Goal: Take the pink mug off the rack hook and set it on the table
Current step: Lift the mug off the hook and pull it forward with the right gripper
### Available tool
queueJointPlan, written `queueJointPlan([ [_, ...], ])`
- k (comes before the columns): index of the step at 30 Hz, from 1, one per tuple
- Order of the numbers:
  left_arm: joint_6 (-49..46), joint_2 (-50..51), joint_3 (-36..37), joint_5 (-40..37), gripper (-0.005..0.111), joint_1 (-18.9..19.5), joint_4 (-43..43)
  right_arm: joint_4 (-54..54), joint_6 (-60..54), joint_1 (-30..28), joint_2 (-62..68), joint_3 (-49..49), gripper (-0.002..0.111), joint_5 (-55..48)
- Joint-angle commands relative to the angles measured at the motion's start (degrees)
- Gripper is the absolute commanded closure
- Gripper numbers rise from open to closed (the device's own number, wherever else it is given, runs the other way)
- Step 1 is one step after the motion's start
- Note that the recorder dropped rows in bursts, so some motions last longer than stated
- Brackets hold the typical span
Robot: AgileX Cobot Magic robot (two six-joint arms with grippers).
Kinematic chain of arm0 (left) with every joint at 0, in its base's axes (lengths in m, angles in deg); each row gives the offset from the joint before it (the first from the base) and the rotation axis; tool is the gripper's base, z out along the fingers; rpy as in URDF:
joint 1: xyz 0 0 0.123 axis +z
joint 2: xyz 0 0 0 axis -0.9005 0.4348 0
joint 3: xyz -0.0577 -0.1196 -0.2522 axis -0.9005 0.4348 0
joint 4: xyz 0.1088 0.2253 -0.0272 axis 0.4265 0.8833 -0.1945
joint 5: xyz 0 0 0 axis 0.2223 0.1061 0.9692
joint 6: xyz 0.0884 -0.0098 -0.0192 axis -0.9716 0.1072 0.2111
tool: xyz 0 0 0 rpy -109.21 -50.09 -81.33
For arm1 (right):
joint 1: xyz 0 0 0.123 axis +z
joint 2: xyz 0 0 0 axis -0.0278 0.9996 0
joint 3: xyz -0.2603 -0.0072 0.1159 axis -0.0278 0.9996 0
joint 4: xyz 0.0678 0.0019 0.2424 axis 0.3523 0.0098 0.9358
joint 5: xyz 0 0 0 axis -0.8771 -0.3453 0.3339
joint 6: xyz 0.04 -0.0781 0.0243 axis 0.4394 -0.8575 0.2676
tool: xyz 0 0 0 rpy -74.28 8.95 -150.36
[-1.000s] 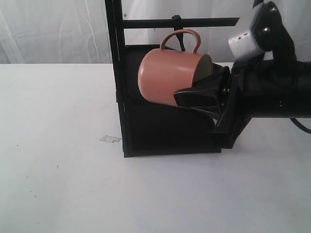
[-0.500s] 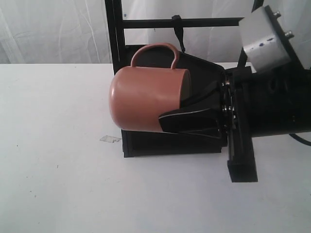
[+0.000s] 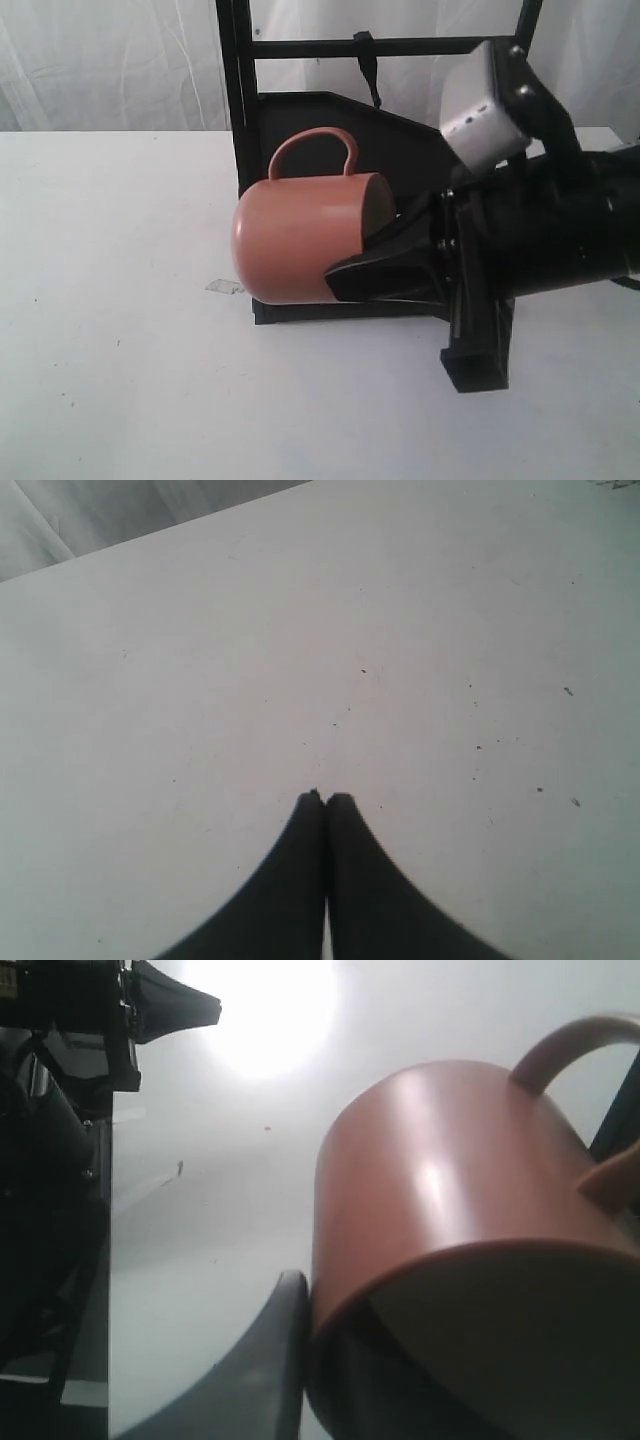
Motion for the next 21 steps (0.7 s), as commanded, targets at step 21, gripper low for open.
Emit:
queueJointPlan([
  [21,0.15,-0.26,0.2,0.2,0.107,0.18,0.27,-54.88,55.14,24.31,10.96,-20.5,0.108,-11.74],
])
